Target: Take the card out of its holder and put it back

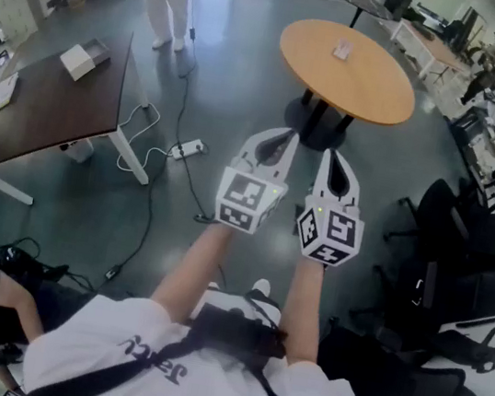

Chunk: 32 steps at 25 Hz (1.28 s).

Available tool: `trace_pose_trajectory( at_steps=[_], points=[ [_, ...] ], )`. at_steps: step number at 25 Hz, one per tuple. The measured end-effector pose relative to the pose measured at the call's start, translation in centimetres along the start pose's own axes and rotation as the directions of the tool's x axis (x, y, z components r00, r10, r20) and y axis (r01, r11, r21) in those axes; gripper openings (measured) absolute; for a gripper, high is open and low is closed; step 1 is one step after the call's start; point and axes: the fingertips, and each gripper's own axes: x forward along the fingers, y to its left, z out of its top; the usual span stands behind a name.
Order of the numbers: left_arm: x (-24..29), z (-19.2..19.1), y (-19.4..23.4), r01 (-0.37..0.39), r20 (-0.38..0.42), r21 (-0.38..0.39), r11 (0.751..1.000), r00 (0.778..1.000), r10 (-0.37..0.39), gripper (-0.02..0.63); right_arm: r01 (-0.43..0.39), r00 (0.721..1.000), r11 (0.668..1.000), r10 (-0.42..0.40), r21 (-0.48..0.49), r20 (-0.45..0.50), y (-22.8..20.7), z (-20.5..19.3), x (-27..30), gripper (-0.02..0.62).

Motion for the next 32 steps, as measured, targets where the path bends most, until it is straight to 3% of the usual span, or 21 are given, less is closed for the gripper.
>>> trace_pose_trajectory(
  at_steps=[13, 21, 28, 32],
  points=[
    [0.3, -0.8, 0.8, -0.023, -0.02, -0.009, 1.0, 1.0, 0.022, 0.009, -0.015, 1.0, 1.0, 0.016, 0.016, -0.024, 0.3, -1.0, 0.9, 0.003],
    [1.4, -1.9, 0.2, -0.04, -0.043, 0.005, 0.999, 0.998, 0.041, 0.009, -0.013, 1.0, 0.996, 0.015, 0.087, -0.027, -2.0, -1.6, 1.5, 0.006],
    [3.0, -2.9, 1.1, -0.108, -0.075, 0.067, 0.992, 0.991, 0.113, 0.009, -0.027, 0.997, 0.998, 0.032, 0.064, -0.074, -3.5, -2.6, 3.4, 0.006],
    [3.7, -3.6, 1.5, -0.154, -0.093, 0.109, 0.982, 0.982, 0.164, 0.009, 0.003, 0.994, 1.0, 0.001, 0.029, -0.111, -5.2, -3.4, 4.3, 0.006]
  ],
)
